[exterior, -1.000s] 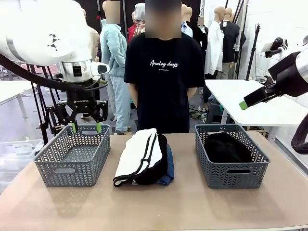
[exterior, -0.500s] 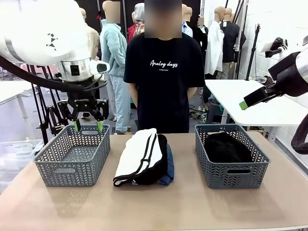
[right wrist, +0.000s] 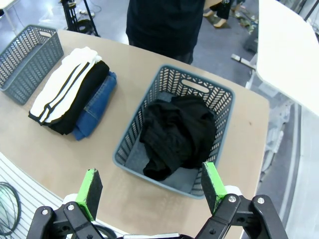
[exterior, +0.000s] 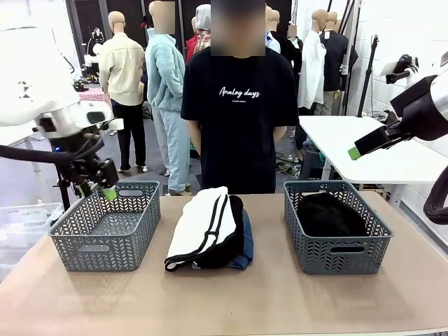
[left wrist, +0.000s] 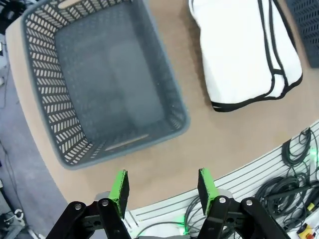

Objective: Sort the tops and bottoms.
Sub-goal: Lift clothes from the center of the table with your right hand.

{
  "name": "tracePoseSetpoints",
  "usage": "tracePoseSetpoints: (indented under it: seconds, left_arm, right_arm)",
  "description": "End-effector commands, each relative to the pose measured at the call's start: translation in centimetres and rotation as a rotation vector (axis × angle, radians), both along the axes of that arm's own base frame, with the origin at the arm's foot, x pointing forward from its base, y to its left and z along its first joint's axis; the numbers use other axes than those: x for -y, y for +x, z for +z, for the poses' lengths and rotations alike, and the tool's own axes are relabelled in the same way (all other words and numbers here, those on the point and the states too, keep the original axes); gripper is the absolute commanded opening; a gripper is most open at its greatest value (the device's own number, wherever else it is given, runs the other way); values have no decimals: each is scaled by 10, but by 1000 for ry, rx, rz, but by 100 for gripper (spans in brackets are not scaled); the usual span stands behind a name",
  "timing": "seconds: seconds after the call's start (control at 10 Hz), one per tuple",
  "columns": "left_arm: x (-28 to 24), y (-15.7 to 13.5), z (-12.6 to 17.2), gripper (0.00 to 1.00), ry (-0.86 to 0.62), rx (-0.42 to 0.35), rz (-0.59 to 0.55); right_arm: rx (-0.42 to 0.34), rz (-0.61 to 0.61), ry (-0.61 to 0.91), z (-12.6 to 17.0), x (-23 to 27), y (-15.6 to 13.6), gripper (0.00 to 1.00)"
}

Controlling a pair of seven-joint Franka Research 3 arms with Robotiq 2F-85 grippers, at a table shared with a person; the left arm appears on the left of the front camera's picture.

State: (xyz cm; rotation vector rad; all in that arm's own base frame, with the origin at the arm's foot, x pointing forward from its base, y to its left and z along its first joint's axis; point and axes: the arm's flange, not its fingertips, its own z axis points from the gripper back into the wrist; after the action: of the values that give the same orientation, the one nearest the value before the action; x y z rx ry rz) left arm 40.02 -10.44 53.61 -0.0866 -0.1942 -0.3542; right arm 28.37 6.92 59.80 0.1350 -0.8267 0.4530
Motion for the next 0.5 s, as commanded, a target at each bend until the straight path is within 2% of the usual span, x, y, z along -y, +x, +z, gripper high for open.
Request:
tracePoseSetpoints:
  seconds: [0.0,0.1,0.2,0.3,0.4]
  left_arm:
    - [-18,-12,10,72,-82,25,26]
    - [-21,-15,17,72,-96,31,28]
    - [-15,-1,1,72,-33,0,14]
    - [-15,-1,1,72,-33,0,14]
    - [-15,-1,1,72,-33,0,14]
  right_arm:
    - [3,7,4,0,0,2,100]
    - [3,7,4,0,0,2,100]
    - [0,0,0,0,0,0,100]
    - [55,151,45,18,-39,0,100]
    - [41,237,13,22,-80,23,100]
